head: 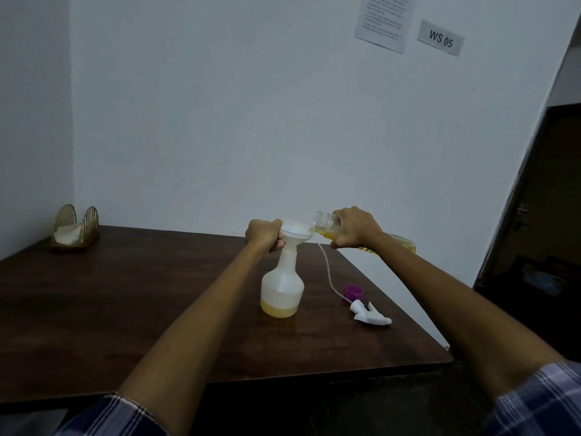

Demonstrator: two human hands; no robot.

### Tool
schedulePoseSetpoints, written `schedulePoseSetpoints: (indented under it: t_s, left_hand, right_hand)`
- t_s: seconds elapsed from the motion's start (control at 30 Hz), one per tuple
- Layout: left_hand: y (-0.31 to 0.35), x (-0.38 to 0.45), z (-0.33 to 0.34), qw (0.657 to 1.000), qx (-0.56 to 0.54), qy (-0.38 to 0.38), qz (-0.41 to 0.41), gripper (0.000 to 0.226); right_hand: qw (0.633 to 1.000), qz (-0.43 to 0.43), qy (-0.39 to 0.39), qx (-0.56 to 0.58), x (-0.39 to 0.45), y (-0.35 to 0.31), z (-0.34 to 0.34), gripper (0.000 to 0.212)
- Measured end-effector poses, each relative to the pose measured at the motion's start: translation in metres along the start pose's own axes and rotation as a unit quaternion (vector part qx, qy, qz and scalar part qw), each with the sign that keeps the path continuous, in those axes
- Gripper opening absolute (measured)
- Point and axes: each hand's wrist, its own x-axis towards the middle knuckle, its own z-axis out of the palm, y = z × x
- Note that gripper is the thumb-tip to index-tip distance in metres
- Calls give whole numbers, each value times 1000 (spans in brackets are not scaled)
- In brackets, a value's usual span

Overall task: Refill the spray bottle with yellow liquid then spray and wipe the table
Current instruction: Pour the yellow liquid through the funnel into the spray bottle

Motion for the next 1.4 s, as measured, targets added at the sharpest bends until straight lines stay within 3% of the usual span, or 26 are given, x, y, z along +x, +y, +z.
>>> schedulePoseSetpoints:
  t_s: [1.4]
  left_hand:
    - [3,-3,-1,1000,2,-9,-7,21]
  right_hand:
    - [999,-20,10,-31,1,3,0,49]
